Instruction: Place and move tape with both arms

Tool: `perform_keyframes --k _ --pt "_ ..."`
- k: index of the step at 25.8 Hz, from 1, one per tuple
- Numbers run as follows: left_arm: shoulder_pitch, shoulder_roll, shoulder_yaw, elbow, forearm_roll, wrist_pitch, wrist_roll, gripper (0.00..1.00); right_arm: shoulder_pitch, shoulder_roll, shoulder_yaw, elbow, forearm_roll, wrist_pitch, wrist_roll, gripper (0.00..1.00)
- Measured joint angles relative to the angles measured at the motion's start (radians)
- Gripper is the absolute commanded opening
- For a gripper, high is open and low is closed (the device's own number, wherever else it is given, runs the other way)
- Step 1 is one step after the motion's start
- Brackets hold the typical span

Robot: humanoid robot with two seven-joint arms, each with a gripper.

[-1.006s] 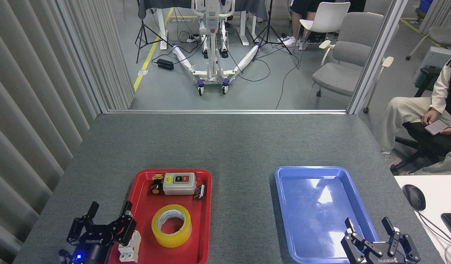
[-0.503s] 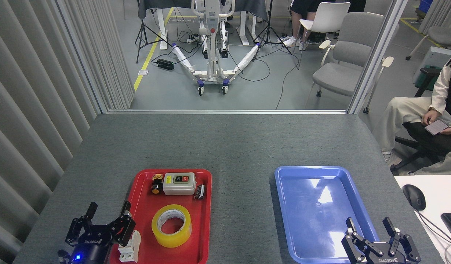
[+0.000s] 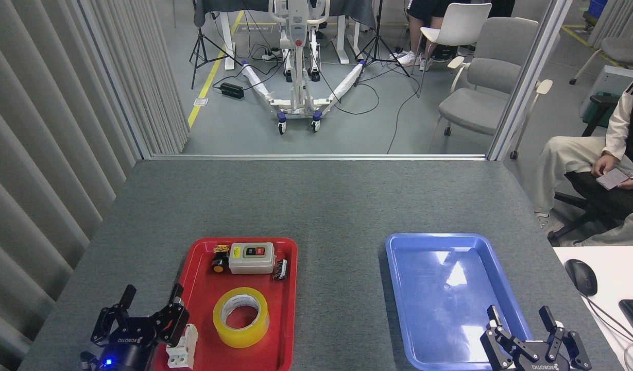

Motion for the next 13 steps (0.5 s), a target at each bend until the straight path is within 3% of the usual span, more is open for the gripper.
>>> perform_keyframes --k 4,9,13 --pt "-0.011 0.018 -0.001 -0.012 0.004 0.000 -0.065 0.99 -0.001 0.007 0.000 0.008 -0.001 -0.007 -0.002 1.00" --pt "-0.061 0.043 0.000 -0.067 0.025 -0.002 -0.435 0.99 -0.004 0.010 -0.003 0.010 -0.006 -0.026 -0.002 1.00" --pt "-0.105 0.042 0.000 -0.093 0.125 0.003 -0.605 0.99 -0.005 0.010 -0.010 0.012 -0.009 -0.050 -0.004 1.00"
